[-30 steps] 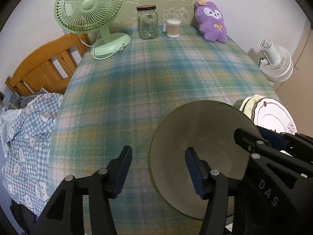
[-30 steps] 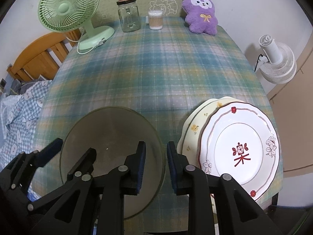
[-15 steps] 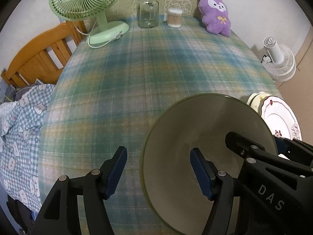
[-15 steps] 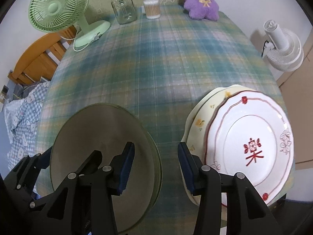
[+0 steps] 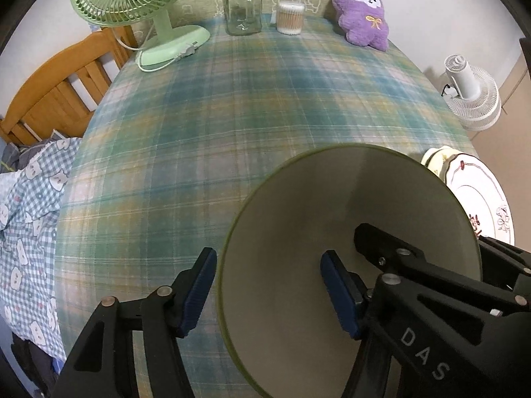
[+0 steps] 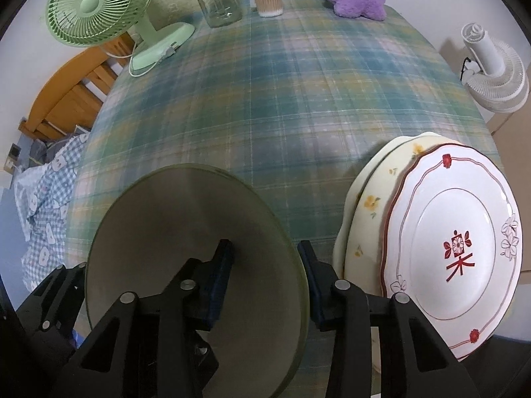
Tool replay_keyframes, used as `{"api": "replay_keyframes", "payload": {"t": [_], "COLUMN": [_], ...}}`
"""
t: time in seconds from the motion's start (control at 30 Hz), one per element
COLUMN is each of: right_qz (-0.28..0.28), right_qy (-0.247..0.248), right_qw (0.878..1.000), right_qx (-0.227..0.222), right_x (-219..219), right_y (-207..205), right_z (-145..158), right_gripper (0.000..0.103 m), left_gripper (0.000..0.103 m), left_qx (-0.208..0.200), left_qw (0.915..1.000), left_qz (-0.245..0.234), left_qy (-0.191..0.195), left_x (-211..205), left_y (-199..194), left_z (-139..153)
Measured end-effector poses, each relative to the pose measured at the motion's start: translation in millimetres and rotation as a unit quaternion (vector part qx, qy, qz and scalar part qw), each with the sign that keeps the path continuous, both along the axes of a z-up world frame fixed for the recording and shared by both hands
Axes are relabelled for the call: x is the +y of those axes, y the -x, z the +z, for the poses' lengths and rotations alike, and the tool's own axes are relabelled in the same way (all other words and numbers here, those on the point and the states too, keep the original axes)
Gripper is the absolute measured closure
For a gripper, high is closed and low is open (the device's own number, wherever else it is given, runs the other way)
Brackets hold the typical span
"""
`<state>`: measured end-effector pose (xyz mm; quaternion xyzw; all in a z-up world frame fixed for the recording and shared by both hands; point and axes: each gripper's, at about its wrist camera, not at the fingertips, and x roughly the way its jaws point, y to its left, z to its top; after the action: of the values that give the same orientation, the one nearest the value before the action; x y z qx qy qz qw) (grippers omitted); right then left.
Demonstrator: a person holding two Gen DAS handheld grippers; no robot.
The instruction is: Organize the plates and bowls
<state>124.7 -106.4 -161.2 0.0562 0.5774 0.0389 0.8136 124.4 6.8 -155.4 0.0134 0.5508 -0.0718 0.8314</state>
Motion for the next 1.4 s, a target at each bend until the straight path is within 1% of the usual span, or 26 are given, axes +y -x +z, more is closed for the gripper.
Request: {"api": "replay_keyframes", "payload": {"t": [0.07, 0.2, 0.5, 0.73, 0.9, 1.03, 1.07, 1.1, 1.13, 1.17, 1.2, 1.23, 1.27, 1.3, 1.37, 1.4], "right_qz": [0.002, 0.001, -0.003, -0.011, -0.025, -0.032, -0.031, -0.026, -0.027, -0.028, -0.029, -0.035, -0.033, -0.029, -0.037, -0.030], "right_qy": [0.003, 0.004, 0.005, 0.002, 0.004, 0.007, 0.010, -0.003, -0.006, 0.004, 0.032, 0.041, 0.033, 0.008, 0.013, 0.011], "right_qw": [1.000, 1.000, 1.000, 1.000, 0.999, 0.997, 0.997, 0.997, 0.997, 0.996, 0.995, 0.995, 0.997, 0.999, 0.998, 0.999], "right_qx": [0.000, 0.002, -0.001, -0.024, -0.043, -0.067, -0.074, -0.076, -0.078, -0.079, -0.085, -0.082, -0.069, -0.046, -0.042, -0.039], "right_x": [1.4, 1.2, 5.4, 12.1, 14.9, 12.5, 12.0, 9.6, 7.8, 9.2, 11.1, 7.8, 4.0, -2.5, -4.9, -5.9], "right_y": [0.0, 0.7, 5.8, 14.1, 22.8, 28.2, 28.9, 28.8, 28.0, 27.3, 25.3, 21.5, 17.4, 13.0, 12.2, 9.0], "right_z": [0.7, 1.5, 10.0, 33.3, 54.3, 74.9, 80.7, 84.6, 85.5, 84.4, 79.0, 70.4, 64.5, 54.9, 49.9, 47.9], "right_gripper": [0.060, 0.061, 0.061, 0.061, 0.061, 0.063, 0.063, 0.063, 0.064, 0.065, 0.065, 0.064, 0.067, 0.067, 0.067, 0.067], "left_gripper": [0.049, 0.049, 0.050, 0.051, 0.051, 0.052, 0.052, 0.059, 0.058, 0.058, 0.060, 0.062, 0.066, 0.067, 0.066, 0.064], "left_qx": [0.005, 0.004, 0.016, -0.005, -0.023, -0.047, -0.058, -0.070, -0.079, -0.073, -0.060, -0.052, -0.047, -0.043, -0.055, -0.058], "left_qw": [0.9999, 0.9998, 0.9994, 0.9996, 0.9994, 0.9986, 0.9981, 0.9973, 0.9965, 0.9969, 0.9977, 0.9983, 0.9987, 0.9990, 0.9984, 0.9983], "left_qz": [-0.008, -0.008, 0.012, 0.010, 0.000, -0.008, -0.009, -0.015, -0.018, -0.013, -0.007, 0.004, 0.003, 0.001, -0.010, -0.007], "left_qy": [0.013, 0.018, 0.029, 0.027, 0.025, 0.023, 0.016, 0.017, 0.022, 0.028, 0.031, 0.024, 0.020, 0.012, -0.006, -0.009], "left_x": [-1.3, -2.7, 3.7, 10.3, 13.5, 11.5, 9.9, 8.7, 7.6, 8.0, 8.1, 6.2, 1.9, -2.2, -9.3, -9.5], "left_y": [-0.1, 0.7, 5.1, 13.0, 16.5, 19.7, 20.3, 21.6, 21.8, 19.3, 14.9, 11.2, 8.9, 8.6, 9.5, 8.9], "left_z": [0.4, 0.9, 6.6, 27.7, 46.8, 65.3, 71.7, 76.5, 79.1, 74.6, 67.4, 58.2, 52.2, 48.4, 46.3, 44.6]}}
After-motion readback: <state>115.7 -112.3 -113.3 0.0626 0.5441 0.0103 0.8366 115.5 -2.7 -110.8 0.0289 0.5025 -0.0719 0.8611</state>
